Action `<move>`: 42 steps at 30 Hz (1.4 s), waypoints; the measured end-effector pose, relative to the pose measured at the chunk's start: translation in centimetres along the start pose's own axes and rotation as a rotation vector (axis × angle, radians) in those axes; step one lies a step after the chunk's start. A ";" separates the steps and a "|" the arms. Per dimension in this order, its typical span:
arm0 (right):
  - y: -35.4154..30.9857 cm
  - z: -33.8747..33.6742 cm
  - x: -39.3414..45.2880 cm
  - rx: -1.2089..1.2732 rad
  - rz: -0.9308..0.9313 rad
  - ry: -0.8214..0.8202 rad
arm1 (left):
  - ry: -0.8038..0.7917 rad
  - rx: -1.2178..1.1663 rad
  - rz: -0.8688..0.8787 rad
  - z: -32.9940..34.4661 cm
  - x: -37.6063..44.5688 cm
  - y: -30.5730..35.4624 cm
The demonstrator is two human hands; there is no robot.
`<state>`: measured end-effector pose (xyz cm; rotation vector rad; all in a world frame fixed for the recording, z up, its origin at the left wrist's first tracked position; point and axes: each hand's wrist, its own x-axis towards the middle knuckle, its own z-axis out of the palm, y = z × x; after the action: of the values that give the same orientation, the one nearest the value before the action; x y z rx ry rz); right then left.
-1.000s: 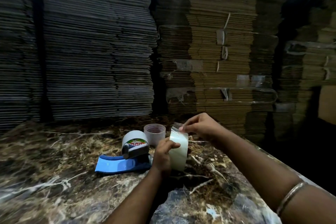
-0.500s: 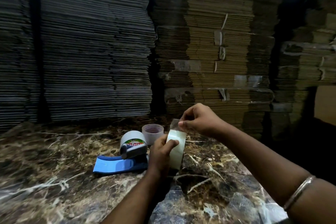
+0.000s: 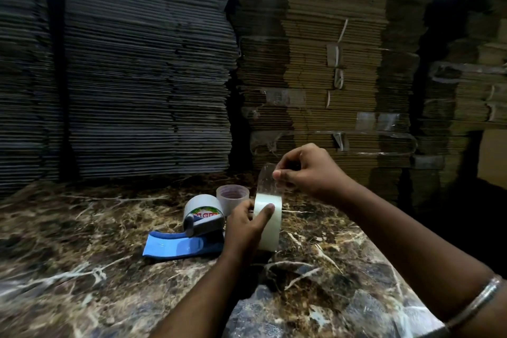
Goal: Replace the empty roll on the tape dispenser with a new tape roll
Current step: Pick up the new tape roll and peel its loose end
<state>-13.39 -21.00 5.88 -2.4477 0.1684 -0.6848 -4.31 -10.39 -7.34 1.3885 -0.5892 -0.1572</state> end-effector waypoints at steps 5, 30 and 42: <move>0.1 -0.5 0.0 0.029 0.011 -0.019 | -0.017 0.004 -0.007 -0.1 -0.1 0.6; 5.2 1.3 -0.8 0.584 0.252 -0.044 | -0.422 -0.158 0.099 -0.7 0.1 1.7; 8.0 7.4 -6.1 0.714 -0.060 -0.213 | -0.381 -0.252 0.009 -0.5 0.3 1.6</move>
<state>-14.63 -22.21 -6.50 -1.8183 -0.2048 -0.4050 -4.18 -9.81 -5.72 1.1160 -0.8593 -0.4802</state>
